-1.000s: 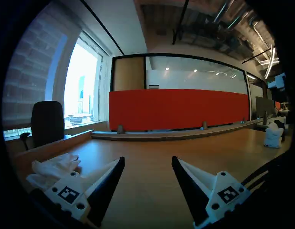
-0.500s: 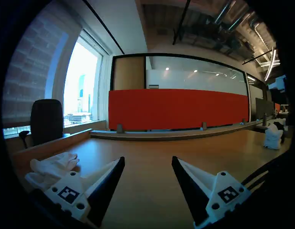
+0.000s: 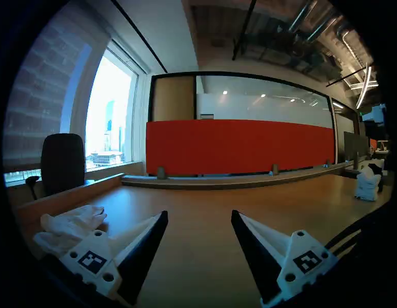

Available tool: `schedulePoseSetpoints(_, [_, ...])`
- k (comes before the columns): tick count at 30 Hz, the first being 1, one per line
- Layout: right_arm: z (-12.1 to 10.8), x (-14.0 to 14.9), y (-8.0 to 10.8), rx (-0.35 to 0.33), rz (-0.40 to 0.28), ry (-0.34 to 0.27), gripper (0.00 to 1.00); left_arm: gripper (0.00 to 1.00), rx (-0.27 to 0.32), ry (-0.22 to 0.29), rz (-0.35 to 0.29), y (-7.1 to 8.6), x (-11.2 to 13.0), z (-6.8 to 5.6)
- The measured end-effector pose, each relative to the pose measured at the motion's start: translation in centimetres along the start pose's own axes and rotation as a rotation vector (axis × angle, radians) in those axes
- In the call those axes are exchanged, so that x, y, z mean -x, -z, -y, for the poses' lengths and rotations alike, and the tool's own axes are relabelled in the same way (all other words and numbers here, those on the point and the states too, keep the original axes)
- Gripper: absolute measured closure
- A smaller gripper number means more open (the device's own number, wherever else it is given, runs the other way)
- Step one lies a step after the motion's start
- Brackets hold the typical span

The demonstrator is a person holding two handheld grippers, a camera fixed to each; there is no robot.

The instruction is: Fold towel

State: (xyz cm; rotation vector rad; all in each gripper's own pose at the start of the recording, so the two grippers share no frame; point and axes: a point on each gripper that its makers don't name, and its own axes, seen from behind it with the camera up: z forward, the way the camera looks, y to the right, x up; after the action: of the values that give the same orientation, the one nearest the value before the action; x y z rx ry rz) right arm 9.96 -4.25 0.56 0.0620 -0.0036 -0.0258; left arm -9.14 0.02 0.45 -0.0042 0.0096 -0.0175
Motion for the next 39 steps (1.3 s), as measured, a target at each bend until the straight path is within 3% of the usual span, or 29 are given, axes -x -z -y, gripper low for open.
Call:
schedulePoseSetpoints(14, [-2.6, 2.6, -0.1, 0.035, -0.026, -0.022, 0.0, 0.08, 0.0, 0.0, -0.001, 0.0, 0.1, 0.0])
schedulePoseSetpoints(39, [-5.2, 11.6, -0.4, 0.067, -0.022, -0.132, 0.01, 0.08, 0.0, 0.0, -0.001, 0.0, 0.2, -0.1])
